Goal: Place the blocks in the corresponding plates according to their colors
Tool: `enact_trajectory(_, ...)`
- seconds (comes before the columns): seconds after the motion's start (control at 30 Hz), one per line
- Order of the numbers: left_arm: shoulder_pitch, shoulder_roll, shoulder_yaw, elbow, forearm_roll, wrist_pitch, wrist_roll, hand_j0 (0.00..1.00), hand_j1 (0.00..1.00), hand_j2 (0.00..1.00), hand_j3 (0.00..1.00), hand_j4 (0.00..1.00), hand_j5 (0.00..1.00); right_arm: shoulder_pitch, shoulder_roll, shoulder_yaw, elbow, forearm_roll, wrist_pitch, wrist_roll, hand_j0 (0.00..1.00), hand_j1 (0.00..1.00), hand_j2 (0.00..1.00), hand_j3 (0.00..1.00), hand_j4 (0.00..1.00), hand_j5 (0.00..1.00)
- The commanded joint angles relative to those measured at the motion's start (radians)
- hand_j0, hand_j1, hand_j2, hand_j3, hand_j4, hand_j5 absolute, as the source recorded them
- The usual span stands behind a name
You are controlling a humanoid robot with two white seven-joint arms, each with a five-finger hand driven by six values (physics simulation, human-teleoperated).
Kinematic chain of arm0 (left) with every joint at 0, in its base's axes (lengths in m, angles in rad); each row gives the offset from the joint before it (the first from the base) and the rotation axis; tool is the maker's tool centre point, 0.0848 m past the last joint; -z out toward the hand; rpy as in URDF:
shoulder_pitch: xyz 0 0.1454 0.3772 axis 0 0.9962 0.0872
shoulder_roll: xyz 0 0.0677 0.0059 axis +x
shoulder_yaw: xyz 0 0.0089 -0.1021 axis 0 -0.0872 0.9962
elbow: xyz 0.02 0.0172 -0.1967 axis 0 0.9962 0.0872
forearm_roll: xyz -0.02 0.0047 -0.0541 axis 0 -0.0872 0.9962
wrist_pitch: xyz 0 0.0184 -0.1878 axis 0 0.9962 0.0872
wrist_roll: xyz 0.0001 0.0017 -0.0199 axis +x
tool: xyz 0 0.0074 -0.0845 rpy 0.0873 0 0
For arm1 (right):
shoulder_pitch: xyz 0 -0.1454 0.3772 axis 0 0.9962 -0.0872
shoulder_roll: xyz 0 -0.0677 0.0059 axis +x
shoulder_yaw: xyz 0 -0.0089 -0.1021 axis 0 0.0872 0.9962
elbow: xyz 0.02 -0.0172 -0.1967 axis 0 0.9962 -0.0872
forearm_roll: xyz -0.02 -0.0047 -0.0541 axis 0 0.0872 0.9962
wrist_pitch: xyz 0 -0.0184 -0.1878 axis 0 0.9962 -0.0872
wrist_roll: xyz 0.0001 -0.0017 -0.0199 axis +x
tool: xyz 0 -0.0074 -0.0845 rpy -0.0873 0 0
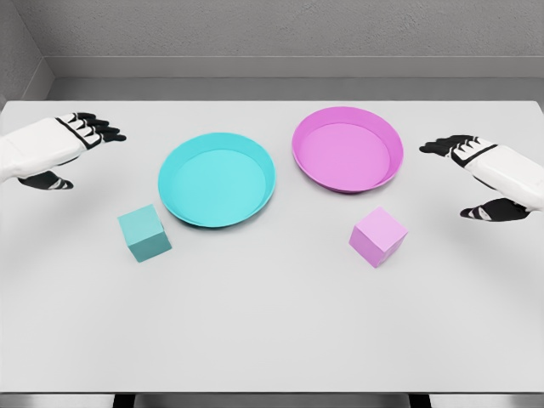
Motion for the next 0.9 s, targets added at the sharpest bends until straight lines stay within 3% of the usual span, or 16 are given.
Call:
enact_trajectory(0.0,0.0,0.007,-0.007,-0.011,0.003,0.001,0.001,1.0,1.0,1.0,1.0,1.0,1.0,0.0,-0.002,-0.001,-0.001,-0.002,0.001,0.0,1.0,1.0,1.0,1.0,1.0,1.0)
enact_trajectory(0.07,-0.002,0.01,-0.014,-0.015,-0.011,0.001,0.001,1.0,1.0,1.0,1.0,1.0,1.0,0.002,-0.005,-0.003,-0.009,-0.002,0.001,0.003,1.0,1.0,1.0,1.0,1.0,1.0)
enact_trajectory(0.2,-0.006,0.007,-0.037,-0.068,-0.152,0.001,0.022,1.0,1.0,1.0,1.0,1.0,1.0,-0.002,0.007,0.002,-0.033,-0.002,0.001,0.084,1.0,1.0,1.0,1.0,1.0,1.0)
enact_trajectory(0.3,-0.009,0.01,-0.053,-0.132,-0.334,0.001,0.197,1.0,1.0,1.0,1.0,1.0,1.0,-0.02,0.031,0.013,-0.035,-0.003,0.002,0.191,1.0,1.0,1.0,1.0,1.0,1.0)
enact_trajectory(0.33,-0.011,0.01,-0.062,-0.135,-0.351,0.001,0.205,1.0,1.0,1.0,1.0,1.0,1.0,-0.029,0.045,0.016,-0.035,-0.003,0.002,0.217,1.0,1.0,1.0,1.0,1.0,1.0)
enact_trajectory(0.43,-0.009,0.037,-0.096,-0.175,-0.347,0.001,0.203,1.0,1.0,1.0,1.0,1.0,1.0,-0.113,0.085,0.094,-0.033,-0.003,0.019,0.311,1.0,1.0,1.0,1.0,1.0,1.0)
enact_trajectory(0.53,-0.008,0.045,-0.114,-0.178,-0.35,0.001,0.194,1.0,1.0,1.0,1.0,1.0,1.0,-0.198,0.12,0.203,-0.033,-0.003,0.093,0.359,1.0,1.0,1.0,1.0,1.0,1.0)
enact_trajectory(0.77,-0.005,0.062,-0.153,-0.189,-0.374,0.001,0.191,1.0,1.0,1.0,1.0,1.0,1.0,-0.244,0.14,0.269,-0.033,-0.003,0.192,0.385,1.0,1.0,1.0,1.0,1.0,1.0)
enact_trajectory(0.87,-0.005,0.063,-0.169,-0.189,-0.373,0.001,0.145,1.0,1.0,1.0,1.0,1.0,1.0,-0.247,0.157,0.273,-0.033,-0.002,0.244,0.4,1.0,1.0,1.0,1.0,1.0,1.0)
